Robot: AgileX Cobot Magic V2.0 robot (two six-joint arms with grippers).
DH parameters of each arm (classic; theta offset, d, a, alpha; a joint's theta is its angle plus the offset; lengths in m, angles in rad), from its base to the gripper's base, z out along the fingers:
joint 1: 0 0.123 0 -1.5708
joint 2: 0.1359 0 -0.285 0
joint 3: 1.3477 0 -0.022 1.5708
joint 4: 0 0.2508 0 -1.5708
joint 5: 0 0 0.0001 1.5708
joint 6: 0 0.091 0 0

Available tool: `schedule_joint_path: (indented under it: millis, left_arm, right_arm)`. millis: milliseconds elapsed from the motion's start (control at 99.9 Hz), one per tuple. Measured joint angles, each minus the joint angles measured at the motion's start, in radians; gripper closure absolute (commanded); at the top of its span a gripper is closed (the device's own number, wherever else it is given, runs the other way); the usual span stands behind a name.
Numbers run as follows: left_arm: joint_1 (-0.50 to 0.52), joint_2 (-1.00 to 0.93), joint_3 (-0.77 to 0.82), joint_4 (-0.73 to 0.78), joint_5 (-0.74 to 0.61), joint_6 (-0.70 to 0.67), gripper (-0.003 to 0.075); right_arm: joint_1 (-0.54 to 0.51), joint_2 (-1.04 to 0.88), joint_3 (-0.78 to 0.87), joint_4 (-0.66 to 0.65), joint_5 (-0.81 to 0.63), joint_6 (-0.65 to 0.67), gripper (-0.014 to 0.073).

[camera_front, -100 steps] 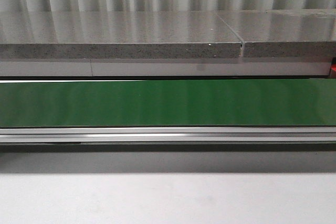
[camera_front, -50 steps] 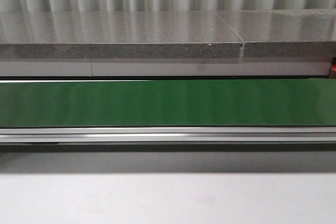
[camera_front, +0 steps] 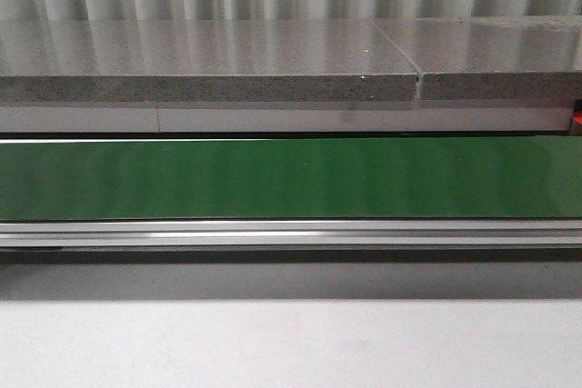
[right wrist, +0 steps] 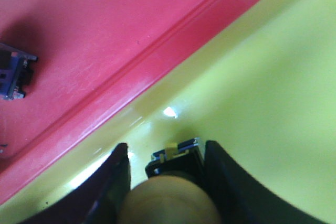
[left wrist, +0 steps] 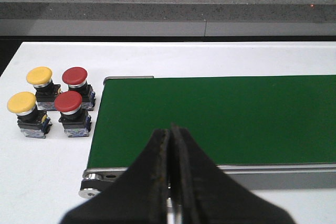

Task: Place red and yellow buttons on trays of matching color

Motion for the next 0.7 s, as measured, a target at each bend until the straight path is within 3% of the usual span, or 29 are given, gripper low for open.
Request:
schedule_joint_path:
  millis: [90, 150, 330, 700]
  left_arm:
    - [0.0, 0.0, 0.0, 0.0, 0.0, 0.0, 0.074]
    - [0.0, 0.0, 0.0, 0.0, 0.0, 0.0, 0.074]
    - [0.0, 0.0, 0.0, 0.0, 0.0, 0.0, 0.074]
    - [0.0, 0.0, 0.0, 0.0, 0.0, 0.0, 0.074]
  right_arm:
    - [0.0, 0.0, 0.0, 0.002, 0.0, 0.004, 0.0075]
    - [0.0, 0.0, 0.0, 0.002, 0.0, 0.006, 0.0036]
    - [0.0, -0.04, 0.0, 0.002, 0.0, 0.008, 0.0032]
    - [0.029, -0.316, 0.0, 0.023, 0.041, 0.008, 0.0032]
